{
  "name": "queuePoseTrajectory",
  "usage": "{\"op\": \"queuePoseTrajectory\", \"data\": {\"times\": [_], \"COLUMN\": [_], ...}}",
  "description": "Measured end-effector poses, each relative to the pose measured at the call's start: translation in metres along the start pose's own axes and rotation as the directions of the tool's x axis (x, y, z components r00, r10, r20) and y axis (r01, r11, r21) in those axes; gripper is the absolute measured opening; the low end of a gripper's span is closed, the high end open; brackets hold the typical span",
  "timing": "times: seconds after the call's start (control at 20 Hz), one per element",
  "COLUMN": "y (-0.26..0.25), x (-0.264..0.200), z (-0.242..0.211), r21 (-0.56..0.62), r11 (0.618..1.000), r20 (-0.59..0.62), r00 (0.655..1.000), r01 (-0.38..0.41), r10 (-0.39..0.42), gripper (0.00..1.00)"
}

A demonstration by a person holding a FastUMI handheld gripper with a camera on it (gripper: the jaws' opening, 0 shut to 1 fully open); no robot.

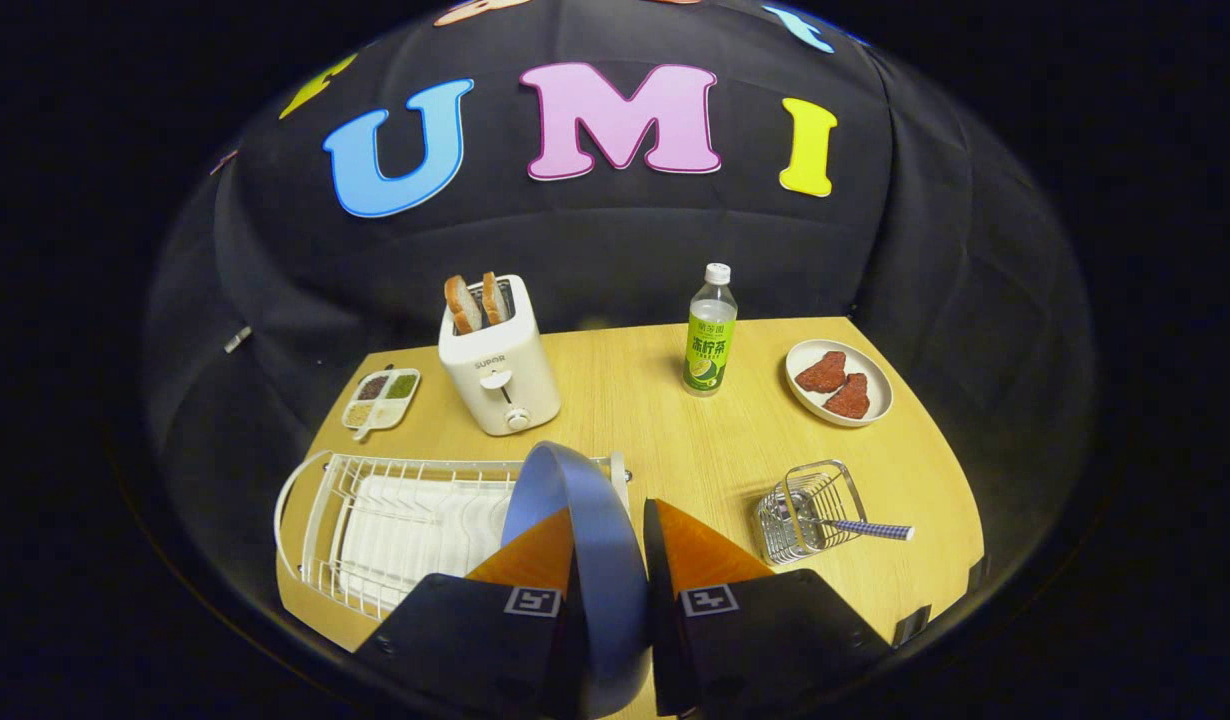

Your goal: Take the plate from the dish rack, then take the spoon from the basket and place it into the plate.

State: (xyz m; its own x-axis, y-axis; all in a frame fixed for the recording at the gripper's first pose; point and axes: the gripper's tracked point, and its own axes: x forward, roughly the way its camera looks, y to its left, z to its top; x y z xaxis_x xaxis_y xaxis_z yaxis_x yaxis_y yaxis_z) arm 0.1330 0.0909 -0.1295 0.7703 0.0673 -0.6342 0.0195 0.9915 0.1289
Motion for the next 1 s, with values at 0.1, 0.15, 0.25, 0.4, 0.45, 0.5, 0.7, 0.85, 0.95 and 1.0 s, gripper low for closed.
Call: {"op": "queuePoseTrajectory", "data": {"times": [0.1,0.15,0.25,0.4,0.45,0.5,0.7,0.85,0.95,1.0], "y": [-0.019,-0.03,-0.051,-0.083,-0.094,-0.108,-0.164,-0.192,-0.198,-0.199], "x": [-0.021,-0.033,-0.054,-0.085,-0.092,-0.095,-0.098,-0.079,-0.058,-0.044], "z": [0.003,0.005,0.001,-0.026,-0.038,-0.052,-0.102,-0.132,-0.144,-0.148], "r21": [0.02,0.023,0.038,0.078,0.094,0.116,0.246,0.291,0.291,0.289], "r11": [1.0,0.999,0.999,0.995,0.994,0.991,0.969,0.956,0.954,0.954], "r20": [0.017,0.035,0.056,0.045,0.033,0.016,-0.056,-0.096,-0.112,-0.12], "r00": [1.0,0.999,0.998,0.998,0.998,0.998,0.998,0.993,0.988,0.985], "r01": [-0.02,-0.026,-0.033,-0.058,-0.062,-0.062,-0.022,-0.034,-0.066,-0.082], "r10": [0.02,0.025,0.031,0.054,0.059,0.06,0.037,0.065,0.103,0.121], "gripper": [0.29,0.29,0.28,0.29,0.29,0.28,0.29,0.28,0.29,0.29]}}
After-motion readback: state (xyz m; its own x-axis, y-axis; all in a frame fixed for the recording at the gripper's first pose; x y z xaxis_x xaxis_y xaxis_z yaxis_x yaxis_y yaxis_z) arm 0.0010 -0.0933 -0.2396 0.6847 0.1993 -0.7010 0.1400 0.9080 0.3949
